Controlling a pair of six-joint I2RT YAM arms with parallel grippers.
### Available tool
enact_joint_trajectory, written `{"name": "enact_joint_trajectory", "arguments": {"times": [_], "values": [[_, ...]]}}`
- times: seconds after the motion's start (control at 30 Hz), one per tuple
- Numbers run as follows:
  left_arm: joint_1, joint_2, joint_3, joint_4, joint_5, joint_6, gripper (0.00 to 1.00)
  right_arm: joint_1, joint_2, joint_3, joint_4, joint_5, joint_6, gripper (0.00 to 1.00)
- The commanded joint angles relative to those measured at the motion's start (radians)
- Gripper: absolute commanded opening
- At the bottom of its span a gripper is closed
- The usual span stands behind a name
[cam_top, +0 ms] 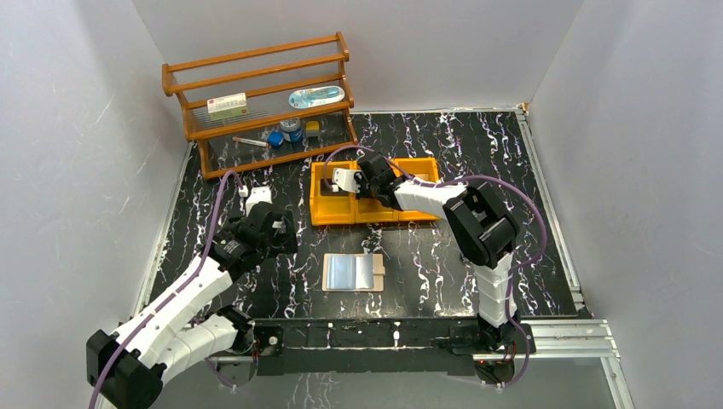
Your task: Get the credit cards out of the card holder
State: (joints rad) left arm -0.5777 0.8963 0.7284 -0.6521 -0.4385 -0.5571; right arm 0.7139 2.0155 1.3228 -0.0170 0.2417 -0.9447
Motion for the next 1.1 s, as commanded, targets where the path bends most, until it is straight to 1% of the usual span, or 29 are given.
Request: {"name": "enact_joint_trajectory", "arguments": {"times": [0.0, 0.1, 0.13, 0.17, 0.2, 0.43, 0.6, 0.7, 0.77, 0.83, 0.87, 0.9, 0.97, 1.0, 1.07], "values": [[0.004, 0.003, 0.030, -0.008, -0.031, 0.011, 0.98, -0.008, 0.006, 0.038, 0.019, 0.013, -0.014, 0.15], [0.004, 0.007, 0.031, -0.008, -0.028, 0.011, 0.98, -0.007, -0.011, 0.021, 0.007, 0.002, -0.003, 0.19], [0.004, 0.009, 0.031, -0.009, -0.026, 0.012, 0.98, -0.007, -0.019, 0.009, 0.010, -0.001, 0.000, 0.22], [0.004, 0.011, 0.031, -0.008, -0.026, 0.013, 0.98, -0.008, -0.025, 0.001, 0.011, -0.008, 0.006, 0.28], [0.004, 0.010, 0.031, -0.008, -0.025, 0.013, 0.98, -0.007, -0.033, -0.003, 0.008, -0.015, 0.014, 0.31], [0.004, 0.021, 0.032, -0.009, -0.016, 0.013, 0.98, -0.008, -0.085, -0.008, -0.006, -0.038, 0.104, 0.38], [0.003, 0.023, 0.032, -0.008, -0.013, 0.014, 0.98, -0.007, -0.160, -0.035, 0.009, -0.075, 0.158, 0.42], [0.004, 0.023, 0.032, -0.008, -0.011, 0.014, 0.98, -0.008, -0.221, -0.058, 0.031, -0.110, 0.232, 0.44], [0.004, 0.022, 0.031, -0.008, -0.011, 0.013, 0.98, -0.006, -0.264, -0.067, 0.058, -0.112, 0.334, 0.46], [0.004, 0.020, 0.032, -0.008, -0.011, 0.013, 0.98, -0.006, -0.332, -0.077, 0.077, -0.114, 0.487, 0.50], [0.004, 0.019, 0.032, -0.007, -0.012, 0.013, 0.98, -0.006, -0.365, -0.085, 0.086, -0.133, 0.588, 0.52], [0.003, 0.017, 0.031, -0.010, -0.014, 0.013, 0.98, -0.006, -0.401, -0.094, 0.087, -0.184, 0.712, 0.55], [0.004, 0.011, 0.032, -0.010, -0.015, 0.011, 0.98, -0.007, -0.458, -0.128, 0.087, -0.273, 0.991, 0.71], [0.004, 0.006, 0.031, -0.009, -0.017, 0.011, 0.98, -0.007, -0.473, -0.132, 0.059, -0.320, 1.123, 0.73], [0.003, -0.001, 0.030, -0.010, -0.020, 0.009, 0.98, 0.012, -0.469, -0.114, -0.070, -0.359, 1.330, 0.70]]}}
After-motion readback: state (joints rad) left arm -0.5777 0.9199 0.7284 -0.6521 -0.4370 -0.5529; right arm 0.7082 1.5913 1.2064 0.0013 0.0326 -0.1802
